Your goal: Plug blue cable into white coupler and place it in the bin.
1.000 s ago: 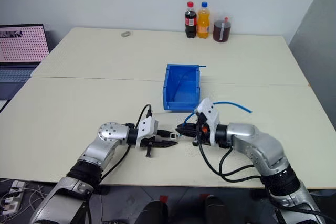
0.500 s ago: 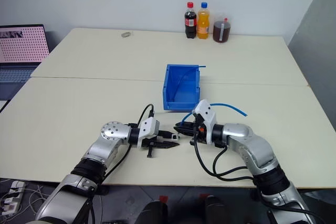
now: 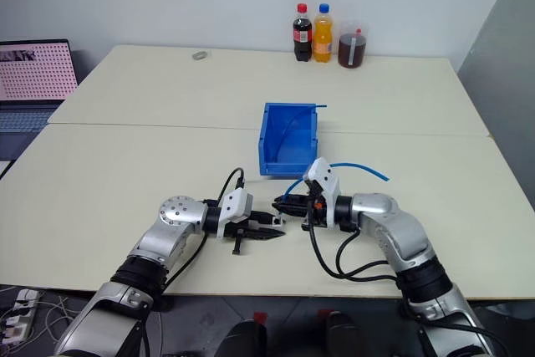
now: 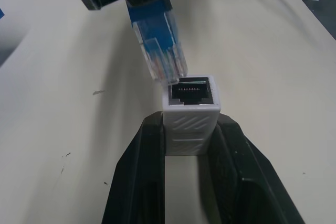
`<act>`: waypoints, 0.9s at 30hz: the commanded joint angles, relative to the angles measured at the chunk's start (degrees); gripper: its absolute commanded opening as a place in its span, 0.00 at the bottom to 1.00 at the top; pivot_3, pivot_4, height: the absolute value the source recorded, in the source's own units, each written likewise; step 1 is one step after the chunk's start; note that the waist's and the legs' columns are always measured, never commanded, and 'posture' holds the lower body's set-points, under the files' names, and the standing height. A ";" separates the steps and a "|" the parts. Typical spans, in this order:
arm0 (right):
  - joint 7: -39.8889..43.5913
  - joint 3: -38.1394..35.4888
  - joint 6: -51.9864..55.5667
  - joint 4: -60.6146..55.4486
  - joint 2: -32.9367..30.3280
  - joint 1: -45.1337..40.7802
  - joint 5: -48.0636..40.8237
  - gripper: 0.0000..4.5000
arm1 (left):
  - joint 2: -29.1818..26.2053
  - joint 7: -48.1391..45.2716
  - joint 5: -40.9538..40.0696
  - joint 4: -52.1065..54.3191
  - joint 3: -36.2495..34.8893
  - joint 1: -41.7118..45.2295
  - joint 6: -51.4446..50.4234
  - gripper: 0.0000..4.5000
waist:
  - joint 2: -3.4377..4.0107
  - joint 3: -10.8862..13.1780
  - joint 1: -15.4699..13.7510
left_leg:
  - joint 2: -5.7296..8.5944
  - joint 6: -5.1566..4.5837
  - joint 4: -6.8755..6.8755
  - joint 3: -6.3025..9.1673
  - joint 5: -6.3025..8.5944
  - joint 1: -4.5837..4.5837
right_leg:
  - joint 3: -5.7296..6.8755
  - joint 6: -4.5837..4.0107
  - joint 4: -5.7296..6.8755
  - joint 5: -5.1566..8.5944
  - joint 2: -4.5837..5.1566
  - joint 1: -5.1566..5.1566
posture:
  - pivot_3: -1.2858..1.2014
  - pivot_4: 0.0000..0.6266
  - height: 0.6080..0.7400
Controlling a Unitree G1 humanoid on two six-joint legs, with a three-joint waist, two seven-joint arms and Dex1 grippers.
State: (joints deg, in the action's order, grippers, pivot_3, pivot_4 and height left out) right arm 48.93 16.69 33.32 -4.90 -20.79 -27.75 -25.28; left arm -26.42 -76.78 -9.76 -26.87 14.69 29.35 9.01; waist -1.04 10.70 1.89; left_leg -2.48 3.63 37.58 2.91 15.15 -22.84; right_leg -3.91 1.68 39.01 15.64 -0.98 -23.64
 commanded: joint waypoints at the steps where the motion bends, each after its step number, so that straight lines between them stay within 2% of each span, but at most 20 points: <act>1: 1.52 0.02 -1.57 0.17 0.33 -0.88 1.01 0.02 | -1.12 -0.44 0.52 1.27 -0.03 -1.63 -0.67 0.17 | 0.01 0.00 0.00 | 0.00 0.00 0.00 0.00 0.00 0.00 | 0.00 0.00 0.00 0.00 0.00 0.00 | 0.52 0.24 1.00; 10: 3.98 1.69 -2.92 0.34 0.10 -0.68 3.41 0.02 | -0.75 0.19 0.69 1.02 -0.25 -1.09 -0.87 0.17 | 0.02 -0.01 0.05 | -0.02 0.00 0.10 0.00 0.00 0.01 | 0.01 -0.01 0.03 0.00 -0.01 0.03 | 0.52 0.24 1.00; 27: 11.35 7.53 -12.40 2.19 -2.61 -0.54 11.39 0.02 | -1.08 1.09 1.08 3.57 -0.16 -2.97 -1.37 0.17 | 0.03 -0.07 0.10 | -0.03 -0.01 0.17 0.02 0.01 0.10 | 0.01 0.00 0.03 0.00 -0.02 0.16 | 0.52 0.24 1.00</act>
State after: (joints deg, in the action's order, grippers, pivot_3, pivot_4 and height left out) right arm 57.82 21.48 21.35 -3.18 -22.90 -28.73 -15.29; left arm -26.95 -75.46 -9.13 -24.38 14.15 27.56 7.98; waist -1.00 10.63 1.98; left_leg -2.51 3.62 37.75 2.92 15.16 -22.73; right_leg -3.90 1.68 39.05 15.64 -1.00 -23.46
